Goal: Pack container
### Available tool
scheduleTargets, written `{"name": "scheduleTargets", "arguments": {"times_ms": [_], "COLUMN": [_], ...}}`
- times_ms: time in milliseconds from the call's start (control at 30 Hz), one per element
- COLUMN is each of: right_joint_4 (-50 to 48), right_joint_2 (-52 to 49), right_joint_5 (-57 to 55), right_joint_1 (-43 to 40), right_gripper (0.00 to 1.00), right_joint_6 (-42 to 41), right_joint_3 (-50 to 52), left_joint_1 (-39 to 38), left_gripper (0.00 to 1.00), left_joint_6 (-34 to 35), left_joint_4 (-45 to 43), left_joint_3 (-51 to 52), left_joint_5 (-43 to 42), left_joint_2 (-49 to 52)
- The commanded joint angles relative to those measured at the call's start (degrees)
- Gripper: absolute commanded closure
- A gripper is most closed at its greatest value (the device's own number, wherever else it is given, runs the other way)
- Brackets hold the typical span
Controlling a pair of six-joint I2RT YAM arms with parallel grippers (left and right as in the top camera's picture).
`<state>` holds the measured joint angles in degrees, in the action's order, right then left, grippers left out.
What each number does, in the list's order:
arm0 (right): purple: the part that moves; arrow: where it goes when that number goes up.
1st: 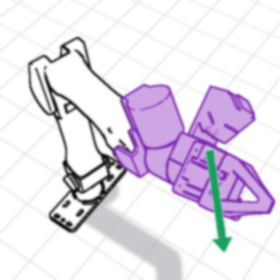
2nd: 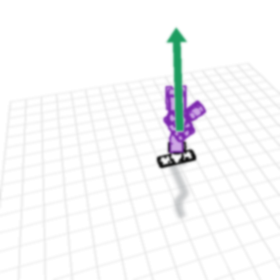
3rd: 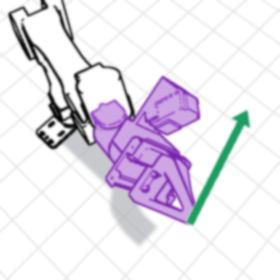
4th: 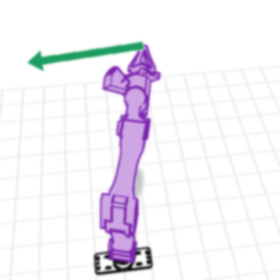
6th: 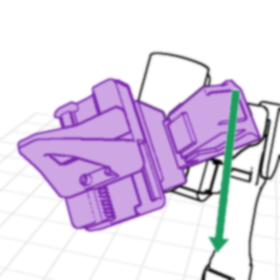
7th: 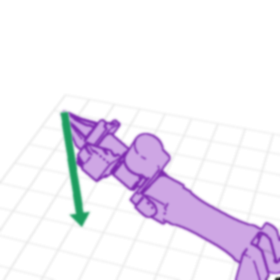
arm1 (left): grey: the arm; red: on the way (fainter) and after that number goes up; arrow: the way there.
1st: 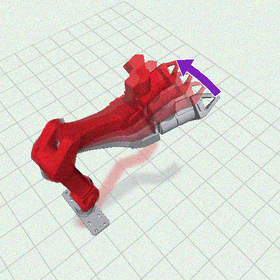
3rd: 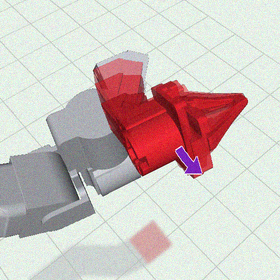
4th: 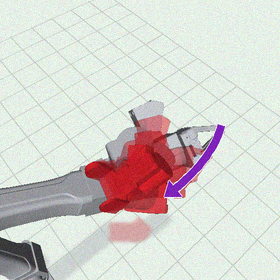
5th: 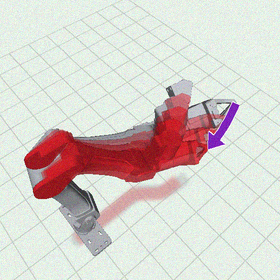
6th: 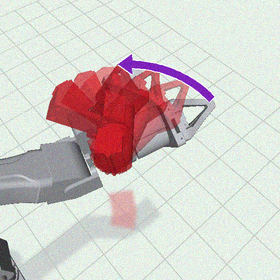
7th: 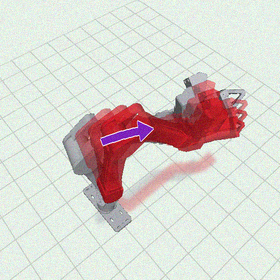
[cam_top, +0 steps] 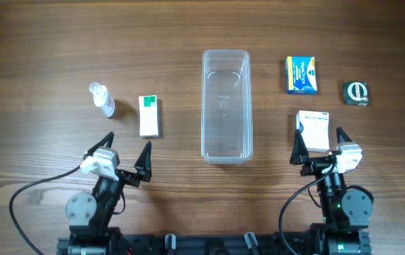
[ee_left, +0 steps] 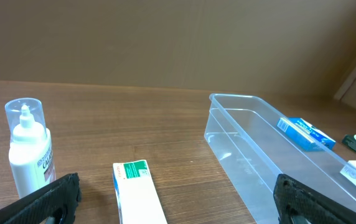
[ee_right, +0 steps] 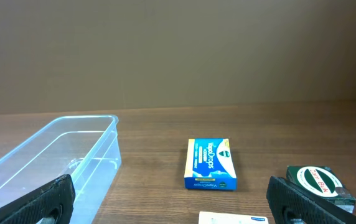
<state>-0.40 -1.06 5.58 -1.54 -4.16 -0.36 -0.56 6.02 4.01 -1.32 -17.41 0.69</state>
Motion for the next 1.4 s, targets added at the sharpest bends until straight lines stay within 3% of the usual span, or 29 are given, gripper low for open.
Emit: {"name": "scheduleTargets", "arguments": {"times_ms": [0,400,567,600,700,800,933,1133,1200,1267,1367], "right_joint_4": [0.0,0.0,-1.6,-3.9,-17.4,-16.5,2.4,37.0,44.9,49.0,42.8], "right_joint_2": [0.0,0.0,0.0,0.0,0.0,-0.9,-16.2,-65.4,-77.7,-89.5,-98.8], "right_joint_5": [0.9,1.0,7.0,11.3,24.4,23.6,14.7,3.9,2.8,2.7,2.7], "right_joint_1": [0.5,0.5,0.5,0.5,0.5,0.4,0.4,0.4,0.4,0.4,0.3], "right_gripper": [0.00,0.00,0.00,0.00,0.00,0.00,0.00,0.00,0.00,0.00,0.00], "right_joint_6": [1.0,0.8,-32.5,-33.4,-27.2,-17.5,-4.1,5.8,6.7,9.2,14.6], "right_joint_3": [0.1,0.1,0.1,0.1,-0.8,-8.5,-27.7,-69.4,-79.9,-87.9,-88.6], "left_joint_1": [0.5,0.5,0.5,0.5,0.5,0.5,0.5,0.5,0.5,0.5,0.5], "left_gripper": [0.00,0.00,0.00,0.00,0.00,0.00,0.00,0.00,0.00,0.00,0.00], "left_joint_6": [-1.3,-1.3,-1.3,-1.3,-1.3,-1.3,-1.3,-1.3,-1.3,-1.3,-1.3], "left_joint_4": [-0.1,-0.1,-0.1,-0.1,-0.1,-0.1,-0.1,-0.1,-0.1,-0.1,-0.1], "left_joint_3": [0.4,0.4,0.4,0.4,0.4,0.4,0.4,0.4,0.4,0.4,0.4], "left_joint_5": [0.5,0.5,0.5,0.5,0.5,0.5,0.5,0.5,0.5,0.5,0.5], "left_joint_2": [0.1,0.1,0.1,0.1,0.1,0.1,0.1,0.1,0.1,0.1,0.1]}}
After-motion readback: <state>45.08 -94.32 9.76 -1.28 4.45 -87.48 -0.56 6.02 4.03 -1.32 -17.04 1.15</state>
